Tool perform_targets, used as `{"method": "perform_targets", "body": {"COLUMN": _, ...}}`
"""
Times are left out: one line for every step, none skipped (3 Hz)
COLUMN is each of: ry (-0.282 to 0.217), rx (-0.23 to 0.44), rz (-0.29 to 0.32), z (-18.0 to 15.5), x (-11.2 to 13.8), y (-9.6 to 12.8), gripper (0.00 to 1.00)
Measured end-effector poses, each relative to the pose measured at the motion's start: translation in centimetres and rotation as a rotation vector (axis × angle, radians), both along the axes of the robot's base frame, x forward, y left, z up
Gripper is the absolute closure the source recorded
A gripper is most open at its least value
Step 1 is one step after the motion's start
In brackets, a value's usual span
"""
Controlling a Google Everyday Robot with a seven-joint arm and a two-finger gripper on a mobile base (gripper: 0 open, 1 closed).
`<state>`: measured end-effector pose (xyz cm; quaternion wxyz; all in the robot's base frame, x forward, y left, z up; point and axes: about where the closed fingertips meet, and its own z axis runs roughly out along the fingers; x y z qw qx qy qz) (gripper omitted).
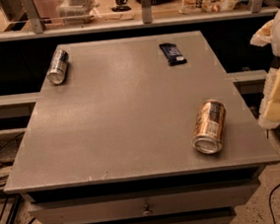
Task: Pick orange can
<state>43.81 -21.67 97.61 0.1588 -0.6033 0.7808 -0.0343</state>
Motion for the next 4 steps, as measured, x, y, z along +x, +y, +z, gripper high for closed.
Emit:
{"method": "perform_targets", "body": {"ry": 0.032, "rx": 0.084, "rz": -0.014, "z": -2.0, "x": 0.0, "y": 1.3, "gripper": 0.0}}
{"method": "perform_targets", "body": {"ry": 0.031, "rx": 0.084, "rz": -0.014, "z": -2.0, "x": 0.0, "y": 1.3, "gripper": 0.0}}
{"method": "perform_targets", "body": {"ry": 0.025, "rx": 0.127, "rz": -0.025, "z": -2.5, "x": 0.1, "y": 2.2, "gripper": 0.0}}
{"method": "perform_targets", "body": {"ry": 0.042, "rx": 0.192, "rz": -0.054, "z": -4.3, "x": 0.3, "y": 3.8, "gripper": 0.0}}
